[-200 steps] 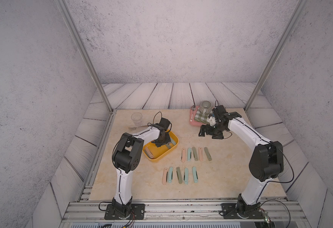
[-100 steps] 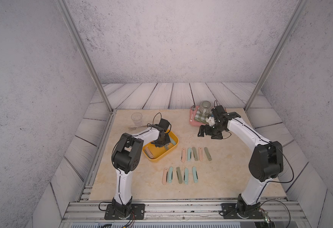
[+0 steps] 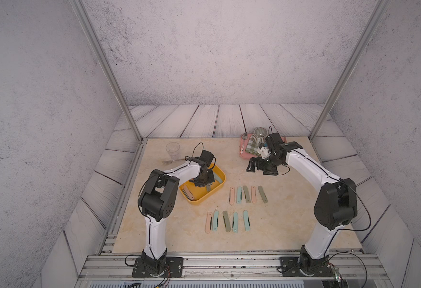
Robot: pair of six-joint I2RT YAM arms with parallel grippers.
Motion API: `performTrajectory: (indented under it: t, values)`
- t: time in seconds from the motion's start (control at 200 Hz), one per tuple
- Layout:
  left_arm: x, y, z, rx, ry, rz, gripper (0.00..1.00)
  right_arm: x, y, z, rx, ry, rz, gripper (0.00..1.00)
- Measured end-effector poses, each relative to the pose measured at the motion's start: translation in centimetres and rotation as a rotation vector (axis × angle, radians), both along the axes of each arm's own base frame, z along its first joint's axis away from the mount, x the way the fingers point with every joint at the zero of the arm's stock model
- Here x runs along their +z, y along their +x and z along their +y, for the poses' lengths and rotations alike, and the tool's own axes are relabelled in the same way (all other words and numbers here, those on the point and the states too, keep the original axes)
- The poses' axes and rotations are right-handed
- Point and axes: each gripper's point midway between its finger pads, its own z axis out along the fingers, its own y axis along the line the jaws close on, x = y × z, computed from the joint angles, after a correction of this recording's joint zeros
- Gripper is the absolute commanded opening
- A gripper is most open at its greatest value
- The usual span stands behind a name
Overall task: Take the fruit knife out of the storage box
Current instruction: Pick up the fruit knife from the storage box, then place the fruit knife at the center of the board.
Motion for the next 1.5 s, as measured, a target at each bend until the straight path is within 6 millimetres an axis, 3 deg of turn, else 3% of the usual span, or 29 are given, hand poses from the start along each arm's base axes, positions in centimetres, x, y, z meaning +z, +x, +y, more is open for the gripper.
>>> performTrajectory:
  t: [0.18,0.315,0.48,0.58,0.861,0.991,1.241,1.501]
  values:
    - [2.3,0.1,0.0,-0.023,-0.012,-0.046,0.25,0.3,0.1,0.9,0.010,0.035,-0.007,0.99]
    - [3.9,0.1,0.0,-0.035,-0.025,-0.081,0.25,0.6,0.1,1.6,0.015,0.064,-0.009,0.92]
    - [5.8,0.1,0.1,-0.055,-0.029,-0.122,0.25,1.1,0.1,2.6,0.027,0.108,-0.014,0.78]
    - [7.3,-0.1,0.3,-0.070,-0.033,-0.148,0.25,1.5,0.1,3.4,0.036,0.142,-0.016,0.76]
    - [11.4,-1.3,-0.6,-0.116,-0.127,-0.205,0.25,5.1,0.5,7.1,0.103,0.280,-0.068,0.76]
    - [12.2,-2.4,-1.1,-0.131,-0.189,-0.204,0.25,5.7,0.4,9.6,0.149,0.338,-0.070,0.76]
    - [13.3,-4.0,-2.9,-0.154,-0.318,-0.184,0.25,4.1,-0.5,14.0,0.226,0.418,-0.006,0.76]
    - [14.5,-5.8,-4.6,-0.184,-0.422,-0.169,0.25,4.7,-0.9,15.9,0.260,0.485,-0.002,0.68]
